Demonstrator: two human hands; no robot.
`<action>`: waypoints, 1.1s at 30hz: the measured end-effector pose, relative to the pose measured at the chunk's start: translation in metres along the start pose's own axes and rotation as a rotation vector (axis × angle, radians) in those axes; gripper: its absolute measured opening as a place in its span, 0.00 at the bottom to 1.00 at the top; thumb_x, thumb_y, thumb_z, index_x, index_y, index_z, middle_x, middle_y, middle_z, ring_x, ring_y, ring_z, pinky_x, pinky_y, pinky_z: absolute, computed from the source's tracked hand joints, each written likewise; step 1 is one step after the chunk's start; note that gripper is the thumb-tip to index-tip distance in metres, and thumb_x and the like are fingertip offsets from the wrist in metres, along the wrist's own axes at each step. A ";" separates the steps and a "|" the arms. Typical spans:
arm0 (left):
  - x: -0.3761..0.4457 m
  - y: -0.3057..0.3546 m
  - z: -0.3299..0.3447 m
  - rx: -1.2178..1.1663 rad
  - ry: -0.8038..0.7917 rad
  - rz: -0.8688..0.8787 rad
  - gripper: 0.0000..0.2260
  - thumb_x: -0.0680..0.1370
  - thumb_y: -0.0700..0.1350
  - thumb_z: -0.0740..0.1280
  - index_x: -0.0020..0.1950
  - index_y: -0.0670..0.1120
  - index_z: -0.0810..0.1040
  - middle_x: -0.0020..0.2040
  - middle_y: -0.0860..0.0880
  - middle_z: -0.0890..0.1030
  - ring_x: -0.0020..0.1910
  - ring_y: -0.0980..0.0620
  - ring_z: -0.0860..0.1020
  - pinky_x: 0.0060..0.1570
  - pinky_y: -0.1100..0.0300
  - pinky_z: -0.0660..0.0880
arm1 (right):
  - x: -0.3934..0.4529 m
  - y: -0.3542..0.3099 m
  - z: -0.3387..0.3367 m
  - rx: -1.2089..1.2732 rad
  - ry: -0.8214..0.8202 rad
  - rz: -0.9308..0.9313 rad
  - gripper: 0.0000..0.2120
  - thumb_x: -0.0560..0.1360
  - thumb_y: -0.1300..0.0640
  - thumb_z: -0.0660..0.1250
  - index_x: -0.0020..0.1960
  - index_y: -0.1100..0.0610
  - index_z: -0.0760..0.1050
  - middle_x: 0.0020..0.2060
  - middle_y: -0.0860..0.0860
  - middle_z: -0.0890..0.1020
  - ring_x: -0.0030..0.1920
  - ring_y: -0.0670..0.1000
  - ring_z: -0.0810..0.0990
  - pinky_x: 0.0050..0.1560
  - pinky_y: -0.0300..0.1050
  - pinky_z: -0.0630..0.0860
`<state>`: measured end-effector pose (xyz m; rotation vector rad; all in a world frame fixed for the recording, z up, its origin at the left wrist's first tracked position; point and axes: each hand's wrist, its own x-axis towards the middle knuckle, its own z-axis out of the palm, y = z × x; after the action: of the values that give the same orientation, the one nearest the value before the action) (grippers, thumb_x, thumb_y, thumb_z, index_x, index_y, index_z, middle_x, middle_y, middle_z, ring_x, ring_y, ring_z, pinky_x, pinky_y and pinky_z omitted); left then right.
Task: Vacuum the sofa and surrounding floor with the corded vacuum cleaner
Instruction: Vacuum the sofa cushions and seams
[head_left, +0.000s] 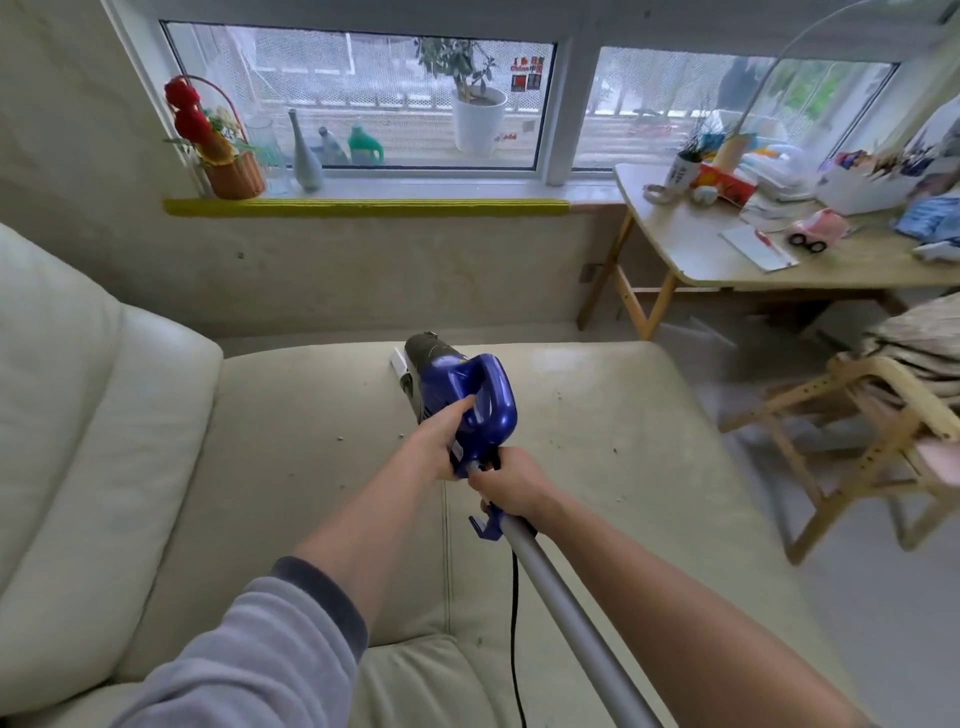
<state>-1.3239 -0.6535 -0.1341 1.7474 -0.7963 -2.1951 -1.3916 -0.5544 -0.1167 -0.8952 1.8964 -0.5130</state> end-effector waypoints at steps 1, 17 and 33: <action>-0.001 -0.001 0.004 0.003 -0.010 -0.003 0.28 0.70 0.57 0.73 0.65 0.46 0.73 0.55 0.44 0.80 0.54 0.43 0.78 0.43 0.51 0.76 | -0.001 0.003 -0.003 -0.003 0.008 0.001 0.07 0.72 0.56 0.62 0.47 0.58 0.75 0.35 0.55 0.81 0.37 0.55 0.81 0.48 0.59 0.81; -0.010 -0.015 0.045 0.024 -0.141 -0.051 0.25 0.75 0.58 0.69 0.64 0.44 0.71 0.50 0.43 0.79 0.49 0.43 0.77 0.46 0.49 0.73 | -0.024 0.032 -0.033 0.012 0.094 0.057 0.03 0.74 0.58 0.62 0.44 0.57 0.73 0.32 0.54 0.78 0.33 0.53 0.79 0.42 0.50 0.81; -0.029 -0.015 0.002 0.025 -0.059 -0.046 0.27 0.70 0.53 0.75 0.64 0.43 0.73 0.54 0.43 0.81 0.50 0.44 0.79 0.37 0.53 0.73 | -0.031 0.004 -0.003 -0.079 0.038 0.010 0.04 0.74 0.57 0.61 0.43 0.56 0.73 0.36 0.56 0.80 0.40 0.57 0.82 0.50 0.58 0.81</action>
<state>-1.3156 -0.6261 -0.1178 1.7364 -0.8082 -2.2857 -1.3864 -0.5287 -0.1003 -0.9324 1.9658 -0.4548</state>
